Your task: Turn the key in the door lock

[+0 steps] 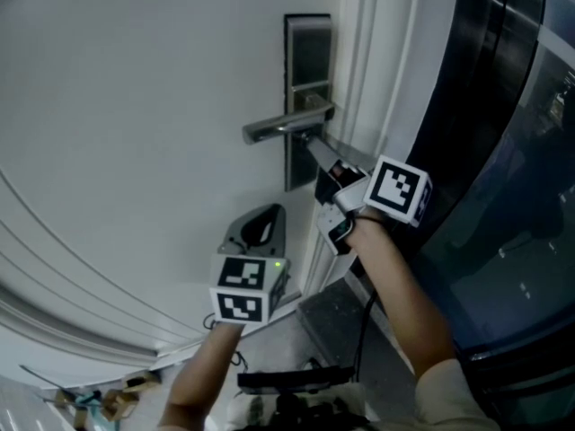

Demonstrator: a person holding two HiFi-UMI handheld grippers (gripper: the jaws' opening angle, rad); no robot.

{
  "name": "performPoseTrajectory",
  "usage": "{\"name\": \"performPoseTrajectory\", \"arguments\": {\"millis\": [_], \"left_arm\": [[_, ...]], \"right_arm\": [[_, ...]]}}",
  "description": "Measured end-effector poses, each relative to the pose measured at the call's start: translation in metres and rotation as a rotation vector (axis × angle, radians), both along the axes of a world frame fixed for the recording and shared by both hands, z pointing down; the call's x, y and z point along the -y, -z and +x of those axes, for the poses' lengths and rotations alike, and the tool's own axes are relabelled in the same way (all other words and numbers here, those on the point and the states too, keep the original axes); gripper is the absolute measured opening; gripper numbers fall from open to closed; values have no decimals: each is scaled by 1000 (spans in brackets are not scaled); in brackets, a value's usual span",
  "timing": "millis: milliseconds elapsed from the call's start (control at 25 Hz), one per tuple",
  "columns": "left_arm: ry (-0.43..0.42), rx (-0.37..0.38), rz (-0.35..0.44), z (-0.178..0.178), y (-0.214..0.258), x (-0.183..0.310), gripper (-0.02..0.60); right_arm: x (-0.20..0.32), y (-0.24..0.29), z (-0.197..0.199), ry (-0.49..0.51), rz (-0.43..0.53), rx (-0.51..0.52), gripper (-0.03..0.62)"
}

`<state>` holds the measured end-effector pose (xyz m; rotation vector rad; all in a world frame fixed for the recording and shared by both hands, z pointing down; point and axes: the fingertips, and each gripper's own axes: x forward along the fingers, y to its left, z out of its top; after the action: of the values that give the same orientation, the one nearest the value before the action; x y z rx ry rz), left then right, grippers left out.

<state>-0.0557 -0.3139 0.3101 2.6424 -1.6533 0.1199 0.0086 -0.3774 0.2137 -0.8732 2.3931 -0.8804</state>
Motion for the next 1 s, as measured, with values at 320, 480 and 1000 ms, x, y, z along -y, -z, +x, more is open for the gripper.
{"name": "performPoseTrajectory", "arguments": {"millis": [320, 480, 1000], "left_arm": [[3, -4, 3, 0, 1, 0, 15], [3, -4, 2, -1, 0, -1, 15], [2, -9, -3, -1, -2, 0, 15]], "right_arm": [[2, -2, 2, 79, -173, 343, 51], [2, -4, 2, 119, -234, 510, 58], [-9, 3, 8, 74, -73, 234, 111]]}}
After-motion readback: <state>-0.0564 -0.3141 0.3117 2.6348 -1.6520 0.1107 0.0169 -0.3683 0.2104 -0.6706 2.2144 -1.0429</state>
